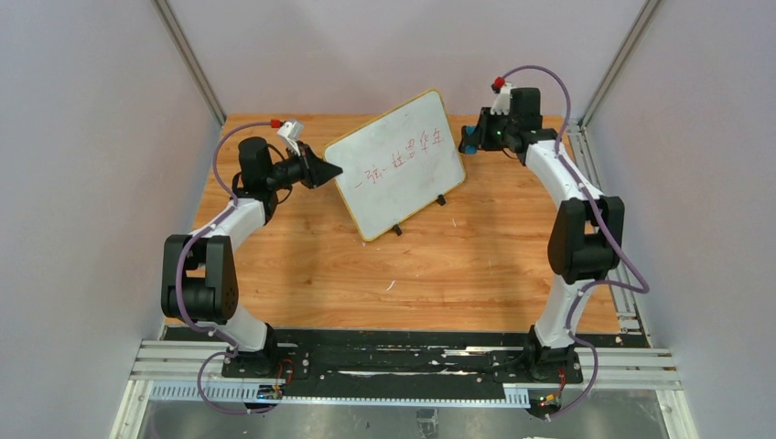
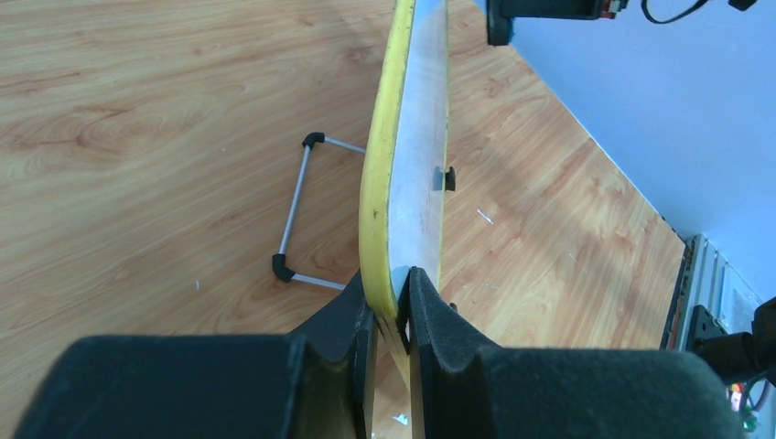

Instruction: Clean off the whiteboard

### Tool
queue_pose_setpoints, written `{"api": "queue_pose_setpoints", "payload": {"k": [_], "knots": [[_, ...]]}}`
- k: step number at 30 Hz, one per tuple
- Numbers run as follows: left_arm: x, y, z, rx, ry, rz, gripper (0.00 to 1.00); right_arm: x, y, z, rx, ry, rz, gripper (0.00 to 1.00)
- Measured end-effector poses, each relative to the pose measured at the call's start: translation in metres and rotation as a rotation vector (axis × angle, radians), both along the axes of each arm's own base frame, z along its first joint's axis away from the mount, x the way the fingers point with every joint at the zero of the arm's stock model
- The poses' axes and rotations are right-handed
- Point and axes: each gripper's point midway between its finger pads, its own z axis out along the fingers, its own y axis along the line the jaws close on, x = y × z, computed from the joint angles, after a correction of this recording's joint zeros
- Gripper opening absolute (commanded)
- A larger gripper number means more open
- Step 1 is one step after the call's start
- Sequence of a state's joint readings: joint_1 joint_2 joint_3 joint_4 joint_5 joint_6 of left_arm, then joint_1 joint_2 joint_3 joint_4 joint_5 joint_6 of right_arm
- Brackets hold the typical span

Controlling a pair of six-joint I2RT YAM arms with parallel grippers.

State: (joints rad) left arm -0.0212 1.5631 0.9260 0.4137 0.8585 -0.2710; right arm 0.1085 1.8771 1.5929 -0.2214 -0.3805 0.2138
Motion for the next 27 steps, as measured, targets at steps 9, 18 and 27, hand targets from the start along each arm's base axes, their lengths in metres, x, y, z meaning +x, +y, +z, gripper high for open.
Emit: {"api": "queue_pose_setpoints", "payload": {"k": [9,18,27], "knots": [[0.000,0.000,-0.001,0.004,0.006,0.000,0.00,0.026,0.056,0.007,-0.075,-0.071,0.174,0.01],[0.000,0.001,-0.001,0.007,0.011,0.002,0.00,0.034,0.055,-0.002,-0.119,-0.056,0.196,0.01],[0.001,0.001,-0.001,0.013,0.019,0.005,0.00,0.031,0.061,-0.009,-0.134,-0.064,0.220,0.01]]}}
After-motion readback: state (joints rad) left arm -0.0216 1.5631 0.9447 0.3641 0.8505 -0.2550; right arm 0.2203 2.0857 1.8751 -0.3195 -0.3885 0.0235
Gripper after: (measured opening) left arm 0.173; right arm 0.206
